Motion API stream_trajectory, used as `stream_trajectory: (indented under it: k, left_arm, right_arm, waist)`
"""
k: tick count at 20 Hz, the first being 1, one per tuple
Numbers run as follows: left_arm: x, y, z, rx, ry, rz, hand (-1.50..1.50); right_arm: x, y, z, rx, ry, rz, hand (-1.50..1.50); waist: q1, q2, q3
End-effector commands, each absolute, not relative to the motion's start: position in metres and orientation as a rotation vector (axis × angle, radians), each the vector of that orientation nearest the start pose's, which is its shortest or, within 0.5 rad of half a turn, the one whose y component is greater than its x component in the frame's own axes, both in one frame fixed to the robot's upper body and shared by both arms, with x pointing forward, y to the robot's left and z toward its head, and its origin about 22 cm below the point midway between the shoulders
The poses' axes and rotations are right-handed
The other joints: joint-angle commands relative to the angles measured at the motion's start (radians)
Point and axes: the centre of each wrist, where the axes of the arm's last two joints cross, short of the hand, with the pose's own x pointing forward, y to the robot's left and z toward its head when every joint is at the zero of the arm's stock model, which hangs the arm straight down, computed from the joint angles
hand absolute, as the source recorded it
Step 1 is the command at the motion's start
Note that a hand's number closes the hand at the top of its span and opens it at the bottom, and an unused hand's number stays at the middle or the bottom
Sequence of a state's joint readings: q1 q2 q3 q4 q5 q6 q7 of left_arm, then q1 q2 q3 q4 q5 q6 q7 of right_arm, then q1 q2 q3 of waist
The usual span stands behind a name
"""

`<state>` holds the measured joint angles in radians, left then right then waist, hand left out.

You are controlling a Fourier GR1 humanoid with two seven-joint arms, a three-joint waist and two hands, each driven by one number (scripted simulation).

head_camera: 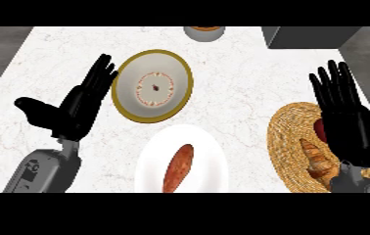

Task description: Pick the tomato from the placemat and place it in the bowl

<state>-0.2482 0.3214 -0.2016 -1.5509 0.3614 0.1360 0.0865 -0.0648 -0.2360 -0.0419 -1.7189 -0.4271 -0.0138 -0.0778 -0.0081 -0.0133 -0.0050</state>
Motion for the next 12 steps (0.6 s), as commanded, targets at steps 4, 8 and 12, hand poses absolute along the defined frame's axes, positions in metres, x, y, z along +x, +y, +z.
stream_trajectory:
  k: [4,8,12]
  left_arm:
    - [0.287,0.271,0.061,0.013,-1.533,-0.185,0.00]
    - [0.292,0.275,0.060,0.040,-1.470,-0.210,0.00]
    - [0.287,0.288,0.068,0.040,-1.426,-0.207,0.00]
  right_arm:
    - [0.253,-0.369,0.054,0.068,-1.713,0.038,1.50]
    - [0.250,-0.397,0.110,-0.393,-1.723,0.646,1.50]
    - [0.211,-0.403,-0.010,-0.198,-1.867,0.426,-1.50]
  waist:
    - [0.023,0.018,0.007]
    - [0.018,0.029,0.000]
    - [0.017,0.016,0.009]
